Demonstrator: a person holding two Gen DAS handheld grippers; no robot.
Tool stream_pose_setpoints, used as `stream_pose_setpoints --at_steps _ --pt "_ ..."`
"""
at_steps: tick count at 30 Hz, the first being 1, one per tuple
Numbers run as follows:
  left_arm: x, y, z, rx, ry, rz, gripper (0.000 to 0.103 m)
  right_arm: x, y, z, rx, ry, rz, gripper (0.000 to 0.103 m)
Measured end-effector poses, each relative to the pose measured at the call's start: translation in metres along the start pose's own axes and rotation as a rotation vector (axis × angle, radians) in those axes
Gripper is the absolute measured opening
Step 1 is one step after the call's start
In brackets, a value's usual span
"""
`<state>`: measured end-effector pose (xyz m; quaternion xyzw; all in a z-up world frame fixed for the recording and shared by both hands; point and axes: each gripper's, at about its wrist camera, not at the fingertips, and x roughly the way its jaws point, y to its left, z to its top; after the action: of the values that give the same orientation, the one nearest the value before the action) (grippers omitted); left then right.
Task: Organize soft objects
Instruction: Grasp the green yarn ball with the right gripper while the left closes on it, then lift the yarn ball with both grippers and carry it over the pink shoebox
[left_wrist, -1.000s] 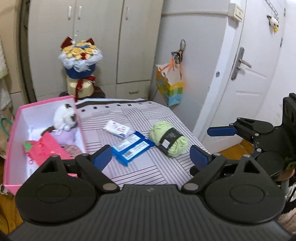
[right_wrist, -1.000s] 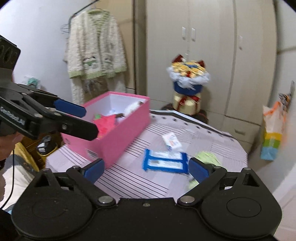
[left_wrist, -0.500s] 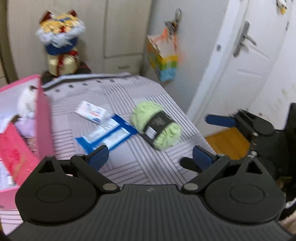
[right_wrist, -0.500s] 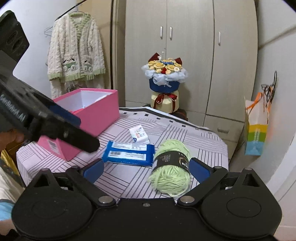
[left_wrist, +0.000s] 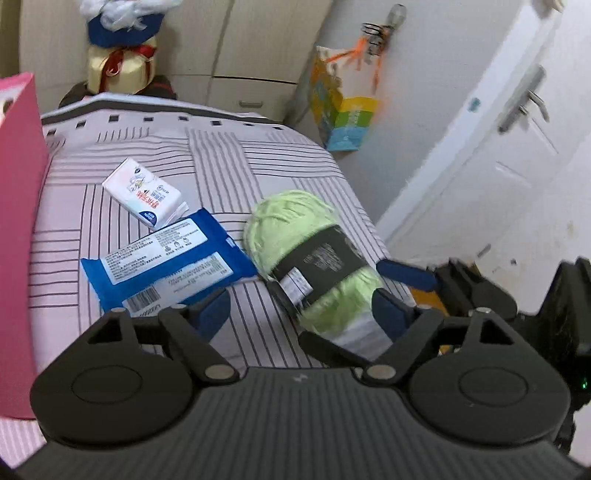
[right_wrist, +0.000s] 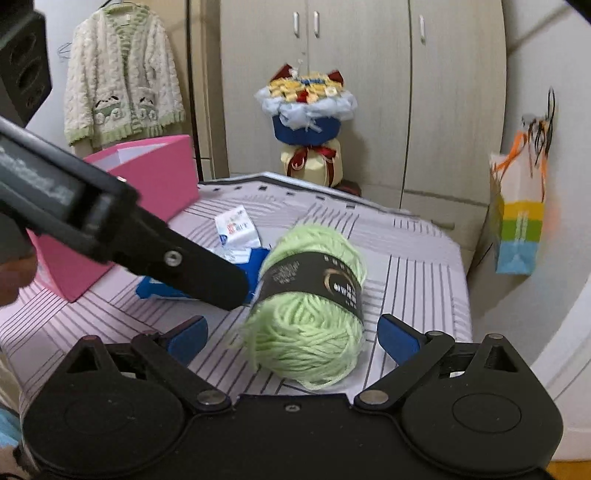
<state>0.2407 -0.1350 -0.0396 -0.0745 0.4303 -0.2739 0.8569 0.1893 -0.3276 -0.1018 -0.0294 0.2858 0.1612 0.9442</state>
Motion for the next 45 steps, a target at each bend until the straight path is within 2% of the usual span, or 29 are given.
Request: stream_pose_setpoints --at_steps 7,9,12,17,18,19,21,27,37,42,45 --pt "0.023 0.022 0.003 -0.164 -0.106 -0.04 0.079 0.022 -0.018 -0.003 0.175 0.039 0.06 0.1" --pt "0.028 0.027 0.003 -0.185 -0.121 -0.056 0.079 0.025 -0.021 -0.004 0.224 0.036 0.083 0.097" --pt "0.035 0.03 -0.001 -0.203 -0.104 -0.075 0.079 0.024 -0.02 -0.01 0.269 0.026 0.094 0.081" --pt "0.042 0.028 -0.01 -0.211 -0.053 -0.142 0.078 0.012 0.004 -0.021 0.261 -0.03 0.02 0.068" --pt "0.043 0.028 -0.011 -0.213 -0.037 -0.153 0.076 0.01 0.01 -0.023 0.251 -0.037 -0.001 0.067" --pt "0.044 0.027 -0.014 -0.215 -0.022 -0.174 0.069 0.008 0.015 -0.024 0.25 -0.041 -0.014 0.066" --pt "0.04 0.022 -0.018 -0.201 -0.027 -0.156 0.067 0.003 0.021 -0.027 0.259 -0.047 -0.023 0.065" --pt "0.015 0.009 -0.03 -0.14 -0.061 -0.113 0.063 -0.014 0.028 -0.027 0.329 -0.049 0.019 0.065" --pt "-0.033 -0.001 -0.045 -0.067 -0.058 -0.094 0.064 -0.046 0.062 -0.018 0.291 0.0 0.023 0.07" --pt "-0.062 -0.01 -0.052 -0.028 -0.06 -0.035 0.064 -0.06 0.089 -0.012 0.232 0.052 0.052 0.071" --pt "-0.084 -0.014 -0.058 -0.002 -0.098 -0.002 0.064 -0.07 0.105 -0.006 0.195 0.049 0.076 0.07"
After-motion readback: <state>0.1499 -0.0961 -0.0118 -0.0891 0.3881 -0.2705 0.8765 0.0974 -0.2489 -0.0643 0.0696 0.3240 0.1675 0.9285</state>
